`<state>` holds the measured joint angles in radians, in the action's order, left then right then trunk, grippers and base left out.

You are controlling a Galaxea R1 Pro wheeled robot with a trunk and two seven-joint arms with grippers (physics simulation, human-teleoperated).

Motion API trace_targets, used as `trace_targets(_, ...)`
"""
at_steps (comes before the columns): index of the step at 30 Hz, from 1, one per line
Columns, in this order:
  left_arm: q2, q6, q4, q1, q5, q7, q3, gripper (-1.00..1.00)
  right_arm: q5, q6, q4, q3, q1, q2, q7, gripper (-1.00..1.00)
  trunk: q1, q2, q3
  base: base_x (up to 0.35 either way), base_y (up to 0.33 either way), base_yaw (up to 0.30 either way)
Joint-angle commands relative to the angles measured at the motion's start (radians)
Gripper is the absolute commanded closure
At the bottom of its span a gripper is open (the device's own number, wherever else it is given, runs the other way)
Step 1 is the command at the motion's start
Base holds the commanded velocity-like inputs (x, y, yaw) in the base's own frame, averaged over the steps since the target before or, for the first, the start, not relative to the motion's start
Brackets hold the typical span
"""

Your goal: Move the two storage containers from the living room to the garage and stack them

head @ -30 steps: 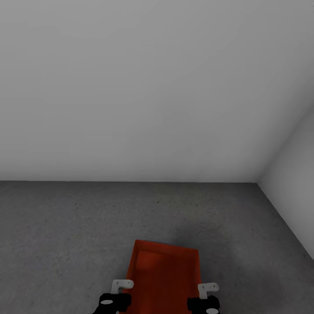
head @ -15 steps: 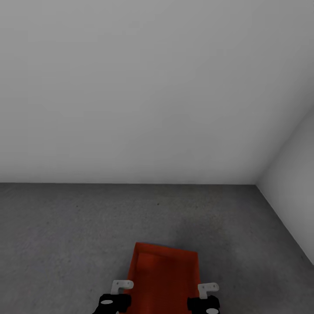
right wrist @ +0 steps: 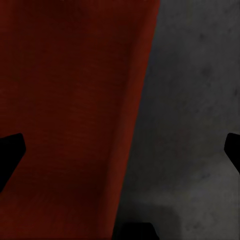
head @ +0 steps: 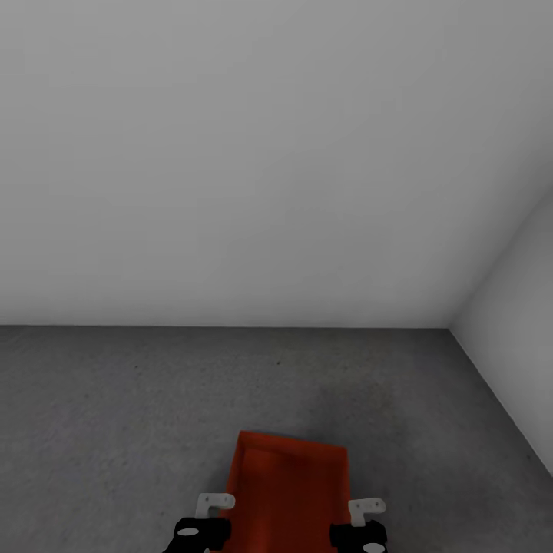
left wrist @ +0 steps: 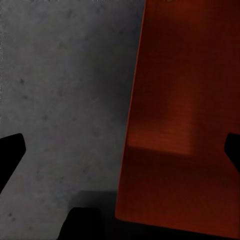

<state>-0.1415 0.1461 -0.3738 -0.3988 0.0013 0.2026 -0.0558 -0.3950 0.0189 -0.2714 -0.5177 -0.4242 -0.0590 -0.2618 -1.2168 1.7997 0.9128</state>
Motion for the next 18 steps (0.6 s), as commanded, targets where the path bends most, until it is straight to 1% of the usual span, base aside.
trace_targets(1, 0.0, 0.007, -0.002, 0.0, 0.0, 0.006, -0.006, -1.0, -0.01, 0.002, 0.0, -0.009, -0.001, 0.0, -0.006, -1.0, 0.0, 0.0, 0.0, 0.0, 0.0, 0.0)
trace_targets(18, 0.002, 0.006, -0.004, 0.0, 0.0, 0.006, -0.006, -1.0, -0.01, 0.003, 0.0, -0.009, -0.001, -0.001, -0.007, -1.0, 0.0, 0.0, -0.025, 0.0, 0.0, 0.0)
